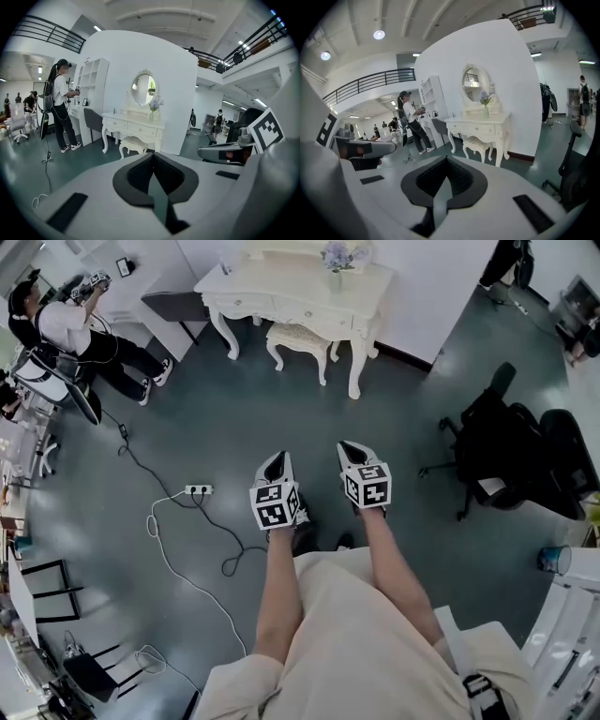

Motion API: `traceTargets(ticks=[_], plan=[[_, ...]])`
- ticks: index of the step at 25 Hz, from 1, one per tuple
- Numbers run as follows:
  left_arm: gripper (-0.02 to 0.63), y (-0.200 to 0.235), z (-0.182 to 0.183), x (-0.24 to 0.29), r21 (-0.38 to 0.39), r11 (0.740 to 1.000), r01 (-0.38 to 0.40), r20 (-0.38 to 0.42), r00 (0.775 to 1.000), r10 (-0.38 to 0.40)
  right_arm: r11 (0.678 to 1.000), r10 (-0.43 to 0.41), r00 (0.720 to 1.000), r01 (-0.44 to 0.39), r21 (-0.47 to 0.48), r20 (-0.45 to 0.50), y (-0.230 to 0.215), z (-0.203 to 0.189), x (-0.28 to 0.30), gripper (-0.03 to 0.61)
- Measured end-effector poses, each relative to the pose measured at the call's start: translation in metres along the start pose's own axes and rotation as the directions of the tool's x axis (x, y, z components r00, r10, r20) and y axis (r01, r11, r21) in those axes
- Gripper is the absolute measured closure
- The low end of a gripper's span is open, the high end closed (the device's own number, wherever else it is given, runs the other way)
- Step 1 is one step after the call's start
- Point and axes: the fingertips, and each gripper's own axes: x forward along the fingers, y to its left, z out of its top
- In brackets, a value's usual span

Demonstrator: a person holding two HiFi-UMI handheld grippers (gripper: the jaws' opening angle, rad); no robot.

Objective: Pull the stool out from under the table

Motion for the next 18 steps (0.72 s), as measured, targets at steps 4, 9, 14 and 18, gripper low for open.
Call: traceTargets(ticks=[4,9,14,18], plan=[[0.6,0.01,0.012,0.021,0.006,1.0,0.029,-0.008,1.0,-0.029,1.0,0.015,1.0,-0.015,-0.004,-0.024,0.002,0.008,0.02,0.534],[0.6,0.018,0.044,0.066,-0.025,0.998,0.06,0.022,0.998,-0.06,0.998,0.0,0.998,-0.004,-0.056,-0.066,-0.012,0.031,0.047,0.534],[0.6,0.036,0.06,0.1,-0.041,0.995,0.096,0.016,0.995,-0.095,0.998,-0.022,0.995,0.015,-0.067,-0.1,-0.009,0.04,0.078,0.534],[0.598,0.056,0.082,0.13,-0.004,0.993,0.116,0.025,0.993,-0.116,0.997,-0.035,0.994,0.027,-0.074,-0.105,-0.011,0.053,0.107,0.534]])
